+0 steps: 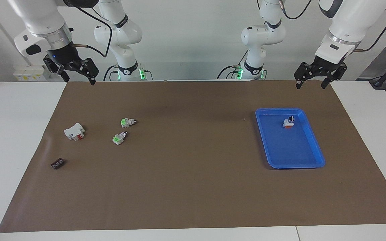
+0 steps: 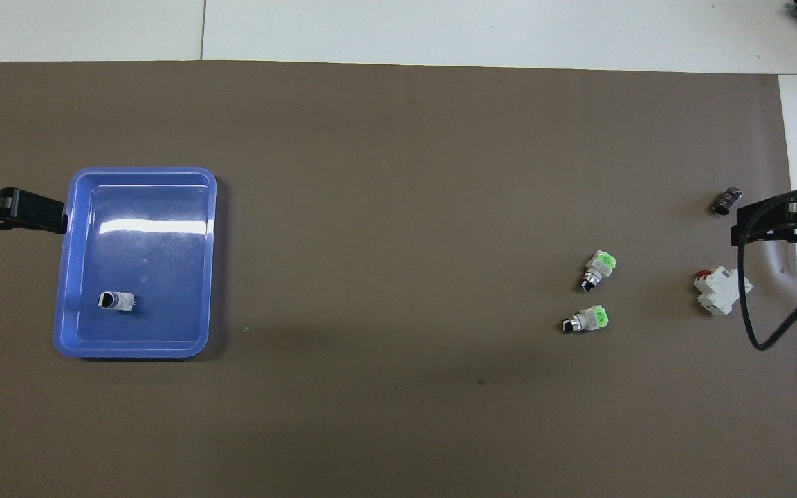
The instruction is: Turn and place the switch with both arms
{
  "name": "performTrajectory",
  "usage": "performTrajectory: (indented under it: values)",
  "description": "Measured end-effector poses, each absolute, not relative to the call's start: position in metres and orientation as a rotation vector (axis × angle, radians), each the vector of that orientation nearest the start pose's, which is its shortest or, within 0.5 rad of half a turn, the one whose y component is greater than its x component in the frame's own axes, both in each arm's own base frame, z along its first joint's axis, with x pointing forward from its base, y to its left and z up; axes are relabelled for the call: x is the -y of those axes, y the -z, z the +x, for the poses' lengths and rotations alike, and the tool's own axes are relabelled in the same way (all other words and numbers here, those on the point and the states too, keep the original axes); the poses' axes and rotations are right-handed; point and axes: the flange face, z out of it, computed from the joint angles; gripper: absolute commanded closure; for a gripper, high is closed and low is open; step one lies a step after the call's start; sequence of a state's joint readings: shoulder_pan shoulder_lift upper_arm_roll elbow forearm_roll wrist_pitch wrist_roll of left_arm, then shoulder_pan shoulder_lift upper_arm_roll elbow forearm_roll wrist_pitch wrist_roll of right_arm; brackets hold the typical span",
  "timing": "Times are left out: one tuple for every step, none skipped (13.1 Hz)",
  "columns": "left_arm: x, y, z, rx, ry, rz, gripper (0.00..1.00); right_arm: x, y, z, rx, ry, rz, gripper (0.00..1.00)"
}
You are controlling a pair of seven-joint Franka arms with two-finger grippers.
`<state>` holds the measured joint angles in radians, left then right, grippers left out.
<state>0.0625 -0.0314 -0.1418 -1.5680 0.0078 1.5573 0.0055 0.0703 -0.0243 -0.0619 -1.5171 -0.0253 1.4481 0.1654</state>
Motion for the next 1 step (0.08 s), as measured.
performTrajectory:
  values:
    - [0.0436,-0.6407,0.5423,-0.132,0.032,-3.127,0.0,-0.0011,-0.6523,0.5344,-0.26,-0.067,-3.158,0.0]
